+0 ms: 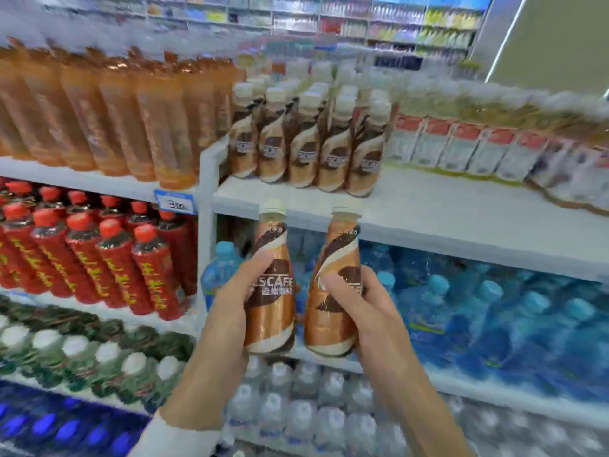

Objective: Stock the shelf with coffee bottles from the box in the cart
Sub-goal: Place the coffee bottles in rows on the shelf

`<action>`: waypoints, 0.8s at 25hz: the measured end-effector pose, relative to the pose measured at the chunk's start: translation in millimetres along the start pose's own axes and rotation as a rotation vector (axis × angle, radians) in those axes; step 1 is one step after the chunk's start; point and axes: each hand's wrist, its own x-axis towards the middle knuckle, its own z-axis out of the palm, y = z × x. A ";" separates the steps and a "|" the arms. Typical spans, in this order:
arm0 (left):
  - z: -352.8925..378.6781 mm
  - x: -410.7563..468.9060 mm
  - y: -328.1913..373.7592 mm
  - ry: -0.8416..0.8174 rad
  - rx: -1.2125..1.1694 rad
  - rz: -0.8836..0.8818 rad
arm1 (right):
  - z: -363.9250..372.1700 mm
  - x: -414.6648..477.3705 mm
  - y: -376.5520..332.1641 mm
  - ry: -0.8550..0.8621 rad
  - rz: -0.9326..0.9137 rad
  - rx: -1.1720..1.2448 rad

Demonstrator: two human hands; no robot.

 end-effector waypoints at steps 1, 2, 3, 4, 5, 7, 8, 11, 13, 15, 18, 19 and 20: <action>21.6 3.3 -1.5 -0.044 0.024 -0.009 | -19.6 -0.2 -11.6 0.017 -0.034 -0.006; 41.4 6.3 -3.9 -0.080 0.049 0.005 | -36.8 0.4 -22.1 0.031 -0.066 0.003; 61.3 8.1 -6.6 -0.107 0.067 0.035 | -53.1 1.8 -32.1 0.047 -0.102 0.014; 77.2 9.9 -9.9 -0.134 0.079 0.063 | -66.8 3.9 -41.3 0.058 -0.139 0.016; 95.2 10.5 -11.5 -0.152 0.084 0.080 | -80.3 6.7 -50.5 0.064 -0.173 0.007; 123.4 16.8 -11.5 -0.173 0.089 0.135 | -99.3 17.4 -64.6 0.068 -0.231 -0.009; 133.9 22.2 -10.8 -0.184 0.104 0.182 | -107.1 25.6 -70.9 0.069 -0.259 -0.016; 158.9 48.8 3.1 -0.246 0.137 0.333 | -122.2 58.1 -88.8 0.066 -0.328 -0.062; 168.7 68.6 13.7 -0.284 0.190 0.415 | -126.5 83.2 -99.7 0.063 -0.368 -0.118; 174.3 90.3 23.4 -0.295 0.250 0.486 | -128.0 107.6 -105.0 0.073 -0.380 -0.182; 174.0 122.6 26.6 -0.312 0.329 0.532 | -130.8 133.9 -99.7 0.062 -0.364 -0.218; 172.3 131.5 26.0 -0.314 0.364 0.533 | -131.8 140.7 -95.2 0.062 -0.365 -0.226; 169.8 140.4 25.0 -0.319 0.389 0.528 | -132.9 147.2 -90.2 0.062 -0.365 -0.233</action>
